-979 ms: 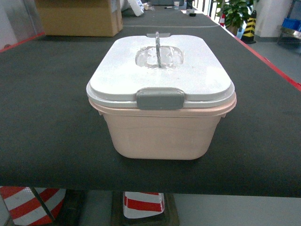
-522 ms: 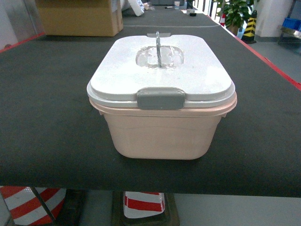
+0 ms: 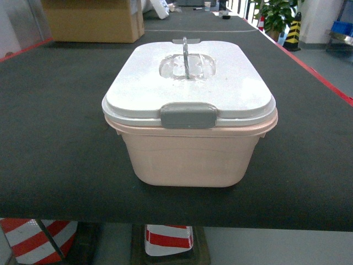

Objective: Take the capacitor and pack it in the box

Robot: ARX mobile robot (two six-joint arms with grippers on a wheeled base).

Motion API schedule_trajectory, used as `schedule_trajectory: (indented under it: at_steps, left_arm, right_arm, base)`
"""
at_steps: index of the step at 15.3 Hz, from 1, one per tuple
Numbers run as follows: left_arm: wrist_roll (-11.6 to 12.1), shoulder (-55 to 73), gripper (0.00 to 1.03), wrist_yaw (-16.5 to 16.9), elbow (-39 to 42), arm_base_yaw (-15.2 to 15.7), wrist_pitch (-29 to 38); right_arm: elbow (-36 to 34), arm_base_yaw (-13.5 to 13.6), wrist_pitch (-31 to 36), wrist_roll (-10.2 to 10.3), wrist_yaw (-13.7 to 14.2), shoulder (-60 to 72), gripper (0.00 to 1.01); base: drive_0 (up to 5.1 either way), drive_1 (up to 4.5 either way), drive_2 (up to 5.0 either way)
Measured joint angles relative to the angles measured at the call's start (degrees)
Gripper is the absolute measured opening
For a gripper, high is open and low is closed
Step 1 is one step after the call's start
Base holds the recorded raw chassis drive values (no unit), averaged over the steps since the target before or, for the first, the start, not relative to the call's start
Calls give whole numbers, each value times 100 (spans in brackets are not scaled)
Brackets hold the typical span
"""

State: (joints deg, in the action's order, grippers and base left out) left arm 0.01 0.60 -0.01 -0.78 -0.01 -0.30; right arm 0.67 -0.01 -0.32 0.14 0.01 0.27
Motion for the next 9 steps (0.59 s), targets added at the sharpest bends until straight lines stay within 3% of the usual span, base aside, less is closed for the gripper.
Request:
schedule_trajectory:
  at_steps: [9]
  left_arm:
    - [0,0,98,0,0,0,0]
  right_arm:
    - [0,0,0,0,0,0,98]
  base:
    - [0,0,0]
